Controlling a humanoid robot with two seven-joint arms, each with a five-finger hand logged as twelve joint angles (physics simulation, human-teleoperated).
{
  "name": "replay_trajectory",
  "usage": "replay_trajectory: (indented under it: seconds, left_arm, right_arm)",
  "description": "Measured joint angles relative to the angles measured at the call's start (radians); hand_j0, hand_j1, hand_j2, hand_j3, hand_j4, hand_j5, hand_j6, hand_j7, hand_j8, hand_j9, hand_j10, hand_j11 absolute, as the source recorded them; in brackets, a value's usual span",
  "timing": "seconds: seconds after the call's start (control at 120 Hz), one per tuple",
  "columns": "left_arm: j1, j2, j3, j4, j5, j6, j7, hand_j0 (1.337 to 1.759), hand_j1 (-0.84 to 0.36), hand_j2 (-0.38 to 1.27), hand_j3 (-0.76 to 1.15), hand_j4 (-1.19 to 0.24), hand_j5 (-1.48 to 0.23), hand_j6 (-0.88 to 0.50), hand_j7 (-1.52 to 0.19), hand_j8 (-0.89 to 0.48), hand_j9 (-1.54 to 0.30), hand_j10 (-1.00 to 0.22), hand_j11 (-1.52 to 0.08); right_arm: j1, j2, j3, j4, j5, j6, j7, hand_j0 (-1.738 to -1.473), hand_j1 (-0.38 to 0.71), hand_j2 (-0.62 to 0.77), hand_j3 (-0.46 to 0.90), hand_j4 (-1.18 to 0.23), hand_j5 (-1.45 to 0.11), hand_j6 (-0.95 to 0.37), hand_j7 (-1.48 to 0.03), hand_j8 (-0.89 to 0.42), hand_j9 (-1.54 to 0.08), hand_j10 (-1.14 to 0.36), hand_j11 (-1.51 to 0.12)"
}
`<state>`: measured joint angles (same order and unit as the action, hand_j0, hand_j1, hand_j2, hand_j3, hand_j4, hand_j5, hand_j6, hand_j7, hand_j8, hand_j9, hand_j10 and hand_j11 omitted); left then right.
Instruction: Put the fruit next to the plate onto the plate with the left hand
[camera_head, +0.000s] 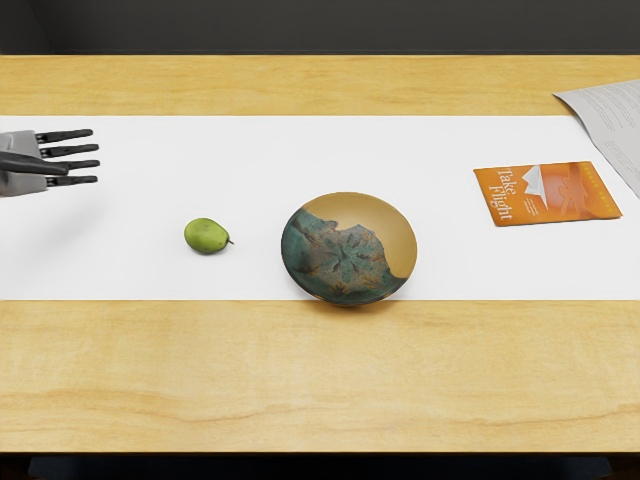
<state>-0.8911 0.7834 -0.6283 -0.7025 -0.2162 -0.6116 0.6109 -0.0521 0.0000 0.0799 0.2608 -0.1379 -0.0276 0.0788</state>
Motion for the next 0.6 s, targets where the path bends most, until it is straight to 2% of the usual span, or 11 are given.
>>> replay_trajectory:
  seconds: [0.317,0.367,0.425,0.525,0.6]
  left_arm:
    - [-0.016,-0.014,0.027,0.0,0.023,0.0,0.0,1.658,0.34,0.0,0.0,-0.01,-0.01,-0.01,-0.01,-0.01,-0.01,-0.01,-0.01]
    - [-0.05,-0.023,0.031,-0.001,0.033,0.0,0.0,1.658,0.34,0.0,0.0,-0.01,-0.01,-0.01,-0.01,-0.01,-0.01,-0.01,-0.01]
    - [-0.106,-0.098,0.034,-0.004,0.079,0.0,0.0,1.658,0.34,0.0,0.0,-0.01,-0.01,-0.01,-0.01,-0.01,-0.01,-0.01,-0.01]
    - [-0.171,-0.159,0.037,-0.01,0.213,0.0,0.0,1.658,0.34,0.0,0.0,-0.01,-0.01,-0.01,-0.01,-0.01,-0.01,-0.01,-0.01]
    - [-0.193,-0.182,0.037,-0.027,0.323,0.0,0.0,1.658,0.33,0.0,0.0,-0.01,-0.02,-0.01,-0.02,-0.01,-0.02,-0.01,-0.02]
  right_arm:
    - [0.0,0.0,0.0,0.0,0.001,0.0,-0.001,-1.658,-0.33,0.0,0.0,-0.01,-0.02,-0.01,-0.02,-0.01,-0.02,-0.01,-0.02]
    - [0.0,0.0,0.0,0.0,0.001,0.0,0.0,-1.658,-0.33,0.0,0.0,-0.01,-0.02,-0.01,-0.02,-0.01,-0.02,-0.01,-0.02]
    - [-0.001,0.0,0.0,0.0,0.001,0.0,0.0,-1.658,-0.33,0.0,0.0,-0.01,-0.02,-0.01,-0.02,-0.01,-0.02,-0.01,-0.02]
    - [-0.001,0.0,0.0,0.0,0.001,0.0,0.0,-1.658,-0.33,0.0,0.0,-0.01,-0.02,-0.01,-0.02,-0.01,-0.02,-0.01,-0.02]
    - [-0.001,0.0,0.0,0.0,0.001,0.0,0.0,-1.658,-0.33,0.0,0.0,-0.01,-0.02,-0.01,-0.02,-0.01,-0.02,-0.01,-0.02]
